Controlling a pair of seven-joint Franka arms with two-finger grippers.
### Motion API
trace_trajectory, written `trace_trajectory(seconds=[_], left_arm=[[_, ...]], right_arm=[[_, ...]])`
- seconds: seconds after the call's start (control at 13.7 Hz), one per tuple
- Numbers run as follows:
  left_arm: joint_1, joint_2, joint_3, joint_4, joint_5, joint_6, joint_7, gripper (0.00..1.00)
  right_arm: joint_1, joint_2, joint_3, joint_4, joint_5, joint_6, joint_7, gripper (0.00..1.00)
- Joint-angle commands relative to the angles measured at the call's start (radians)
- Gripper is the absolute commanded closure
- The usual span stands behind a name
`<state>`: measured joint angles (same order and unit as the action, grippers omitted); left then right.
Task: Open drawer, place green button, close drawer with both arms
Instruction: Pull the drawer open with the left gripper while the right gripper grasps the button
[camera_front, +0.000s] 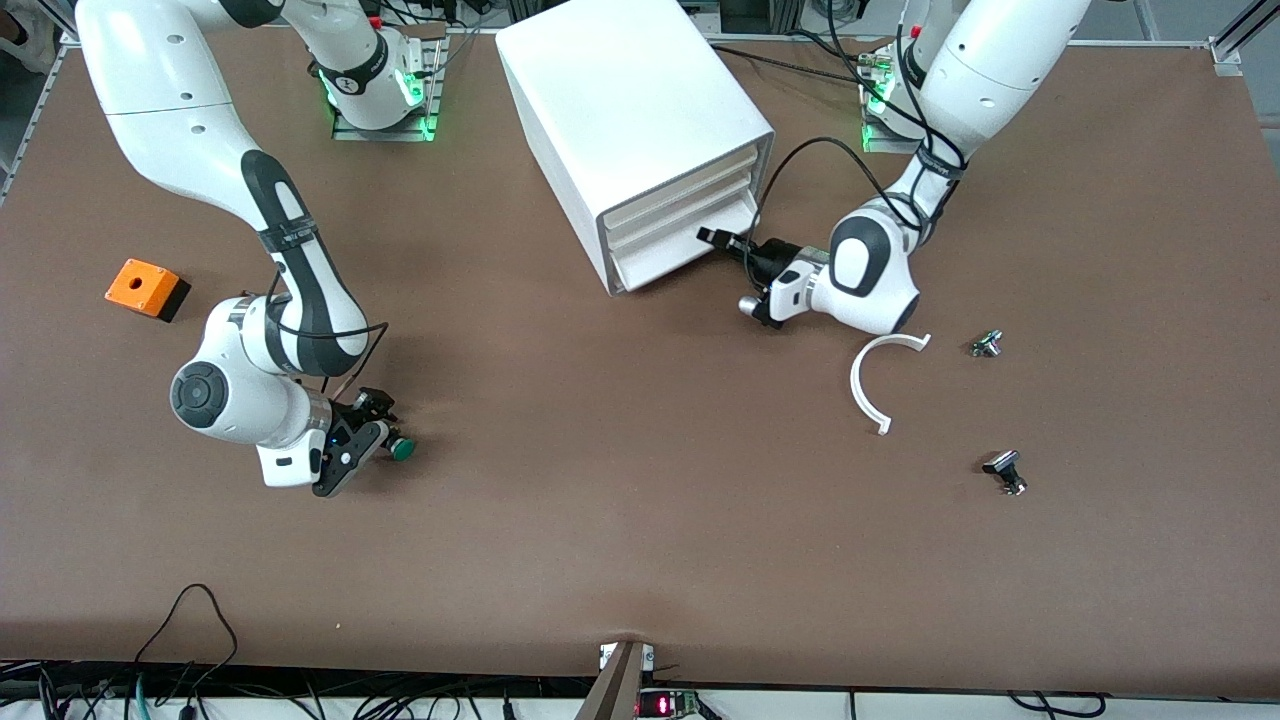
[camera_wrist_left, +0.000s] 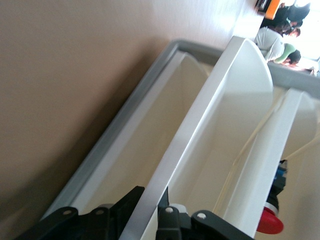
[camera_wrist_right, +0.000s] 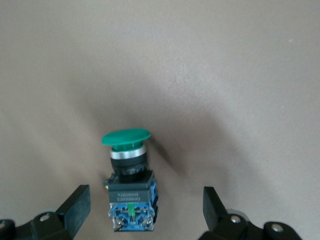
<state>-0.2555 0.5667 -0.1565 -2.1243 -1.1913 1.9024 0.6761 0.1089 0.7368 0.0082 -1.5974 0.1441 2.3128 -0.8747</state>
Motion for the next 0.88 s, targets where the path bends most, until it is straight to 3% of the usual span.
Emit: trace_trajectory(seconds=[0.0,0.22,0.44,0.51,0.59,0.66,0.8], left_arm=[[-0.002,0.012,0.093,0.055,0.088,0.06,-0.003,1.0],[0.004,0.012,0.172,0.154,0.18,0.064,-0.007,1.0],[0.028,0.004,0.183,0.164,0.18,0.135,-0.006,1.0],[0.03,-0.002,0.183,0.164,0.176,0.135,-0.004,0.95],[0.042,-0.011,0.183,0.164,0.162,0.136,0.005,0.04],[0.045,-0.028,0.183,0.164,0.162,0.136,0.002,0.0],[0.048,-0.053,0.183,0.167,0.156,0.138,-0.004,0.0]], right_arm=[[0.0,-0.025,0.004,-0.039,0.002,0.025,-0.01,0.0],[0.0,-0.017,0.004,-0.074,0.0,0.077,-0.01,0.0],[0.006,-0.017,0.004,-0.094,0.0,0.094,-0.01,0.0],[0.006,-0.019,0.004,-0.096,0.0,0.097,-0.01,0.04],[0.008,-0.019,0.006,-0.096,0.0,0.096,-0.013,0.25],[0.008,-0.017,0.006,-0.095,0.0,0.089,-0.009,0.48],[0.014,-0.017,0.007,-0.095,0.0,0.085,-0.001,0.69]])
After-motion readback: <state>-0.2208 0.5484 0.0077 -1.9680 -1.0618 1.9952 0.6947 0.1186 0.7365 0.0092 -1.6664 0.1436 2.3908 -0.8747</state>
